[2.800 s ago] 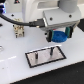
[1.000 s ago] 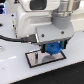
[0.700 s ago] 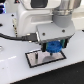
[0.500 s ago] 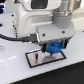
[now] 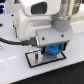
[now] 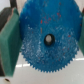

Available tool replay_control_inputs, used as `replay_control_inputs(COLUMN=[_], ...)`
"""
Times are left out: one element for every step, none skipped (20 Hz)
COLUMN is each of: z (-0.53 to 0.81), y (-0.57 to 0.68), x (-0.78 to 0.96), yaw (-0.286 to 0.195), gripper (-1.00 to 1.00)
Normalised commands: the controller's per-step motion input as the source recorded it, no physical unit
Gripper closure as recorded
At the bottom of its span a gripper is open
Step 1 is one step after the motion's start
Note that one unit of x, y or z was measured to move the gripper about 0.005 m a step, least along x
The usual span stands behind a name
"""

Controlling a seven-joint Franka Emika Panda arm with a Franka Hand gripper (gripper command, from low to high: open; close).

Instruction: Insert the blue gear onto the right peg, followed by the red gear

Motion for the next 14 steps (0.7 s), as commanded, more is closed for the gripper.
replay_control_inputs(z=[-0.24,-0.21,-0.18,-0.18,-0.18,-0.16,-0.13,-0.11,-0.07,-0.04,-0.03,-0.03,0.02,0.03], y=[0.02,0.03,0.02,0.02,0.01,0.03,0.05,0.05,0.05,0.06,0.08,0.06,0.04,0.05], x=[0.22,0.17,0.14,0.12,0.11,0.1,0.12,0.1,0.08,0.05,0.05,0.04,0.01,0.0], yaw=[0.0,0.0,0.0,0.0,0.0,0.0,0.0,0.0,0.0,0.0,0.0,0.0,0.0,0.0], gripper=[1.0,1.0,1.0,1.0,1.0,1.0,1.0,1.0,1.0,1.0,1.0,1.0,-1.0,-1.0])
